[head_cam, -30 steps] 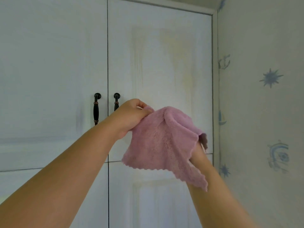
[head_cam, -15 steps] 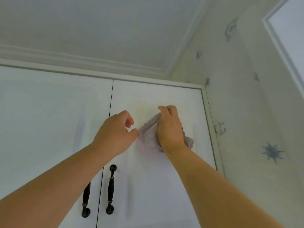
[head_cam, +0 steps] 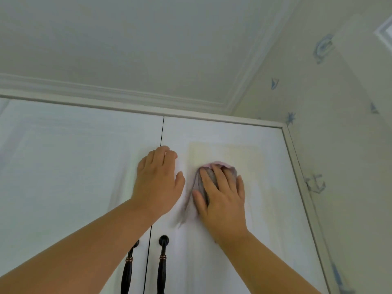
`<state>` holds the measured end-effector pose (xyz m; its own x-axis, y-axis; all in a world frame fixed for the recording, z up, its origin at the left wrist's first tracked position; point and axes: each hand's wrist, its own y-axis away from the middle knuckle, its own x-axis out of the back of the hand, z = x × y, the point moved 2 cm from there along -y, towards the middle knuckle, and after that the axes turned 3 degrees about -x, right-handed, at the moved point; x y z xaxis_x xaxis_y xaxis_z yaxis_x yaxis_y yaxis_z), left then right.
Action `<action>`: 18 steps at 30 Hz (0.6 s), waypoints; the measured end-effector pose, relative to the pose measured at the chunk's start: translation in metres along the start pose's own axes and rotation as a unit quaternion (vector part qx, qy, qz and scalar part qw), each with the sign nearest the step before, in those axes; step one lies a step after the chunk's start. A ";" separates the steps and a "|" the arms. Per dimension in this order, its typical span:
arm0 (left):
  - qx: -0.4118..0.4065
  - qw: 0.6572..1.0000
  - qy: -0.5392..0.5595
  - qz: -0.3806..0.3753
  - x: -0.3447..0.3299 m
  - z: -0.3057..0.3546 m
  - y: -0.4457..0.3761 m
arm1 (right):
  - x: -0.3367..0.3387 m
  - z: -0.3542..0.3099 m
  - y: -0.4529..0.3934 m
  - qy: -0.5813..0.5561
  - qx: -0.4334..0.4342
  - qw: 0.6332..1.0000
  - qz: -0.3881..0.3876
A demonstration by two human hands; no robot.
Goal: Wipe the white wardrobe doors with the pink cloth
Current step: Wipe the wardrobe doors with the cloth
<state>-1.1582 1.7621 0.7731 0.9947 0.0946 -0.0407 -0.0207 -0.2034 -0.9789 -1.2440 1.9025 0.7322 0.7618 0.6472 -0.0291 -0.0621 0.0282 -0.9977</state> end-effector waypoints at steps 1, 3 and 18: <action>0.008 1.000 -0.002 0.000 -0.005 0.002 0.002 | -0.006 0.000 -0.003 0.001 0.002 1.000 -0.007; 0.021 1.000 -0.010 0.006 -0.015 0.005 0.007 | -0.014 -0.002 -0.020 0.009 0.009 0.999 -0.030; 0.023 0.998 -0.055 0.016 -0.033 0.006 0.013 | 0.003 0.040 -0.078 0.026 -0.127 0.991 -0.038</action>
<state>-1.1918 1.7621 0.7603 0.9764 0.1954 -0.0919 -0.0600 -0.1632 -0.9848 -1.2625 1.9324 0.8121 0.7913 0.6095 0.0492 0.1547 -0.1216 -0.9805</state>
